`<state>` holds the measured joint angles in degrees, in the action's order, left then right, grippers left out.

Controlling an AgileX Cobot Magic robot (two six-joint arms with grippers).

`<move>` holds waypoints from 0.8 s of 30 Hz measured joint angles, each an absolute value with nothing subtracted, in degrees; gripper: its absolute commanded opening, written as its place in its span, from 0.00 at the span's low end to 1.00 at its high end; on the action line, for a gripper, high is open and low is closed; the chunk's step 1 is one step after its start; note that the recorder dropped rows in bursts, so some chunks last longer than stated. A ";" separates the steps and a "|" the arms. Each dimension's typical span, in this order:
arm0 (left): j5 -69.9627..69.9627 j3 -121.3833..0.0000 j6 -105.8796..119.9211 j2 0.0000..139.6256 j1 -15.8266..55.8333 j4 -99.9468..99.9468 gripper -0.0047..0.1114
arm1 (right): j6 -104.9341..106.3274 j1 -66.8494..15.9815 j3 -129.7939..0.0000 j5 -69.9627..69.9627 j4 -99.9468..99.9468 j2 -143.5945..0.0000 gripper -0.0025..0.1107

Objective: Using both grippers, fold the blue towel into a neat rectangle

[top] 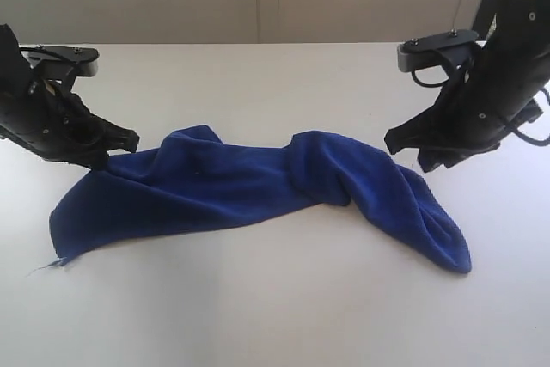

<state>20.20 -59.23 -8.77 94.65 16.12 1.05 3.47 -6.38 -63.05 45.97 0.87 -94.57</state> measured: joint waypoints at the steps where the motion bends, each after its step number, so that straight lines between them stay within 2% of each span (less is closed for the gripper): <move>1: 20.20 -59.23 -8.77 94.35 16.12 1.15 0.57 | 5.01 -6.38 -62.23 45.97 2.81 -94.69 0.48; 3: 20.20 -59.23 -8.88 93.13 16.12 1.45 0.67 | 7.46 -6.38 -60.75 45.69 5.71 -95.24 0.49; 12: 20.98 -58.27 -8.88 92.31 17.82 5.31 0.64 | 9.60 -6.38 -58.83 37.68 9.07 -101.61 0.48; 13: 20.14 -57.21 -8.74 93.67 19.66 5.97 0.64 | 9.60 -6.38 -58.83 37.02 9.18 -103.67 0.45; 15: 18.88 -56.23 -8.48 96.26 22.04 6.41 0.64 | 9.60 -6.38 -58.83 36.10 9.18 -105.27 0.31; 17: 17.24 -56.08 -8.48 99.25 23.17 6.41 0.64 | 9.60 -6.38 -58.83 35.18 9.18 -105.68 0.03; 24: 14.16 -56.70 -8.75 104.31 23.40 6.16 0.64 | 9.41 -6.38 -61.00 36.08 9.18 -102.73 0.02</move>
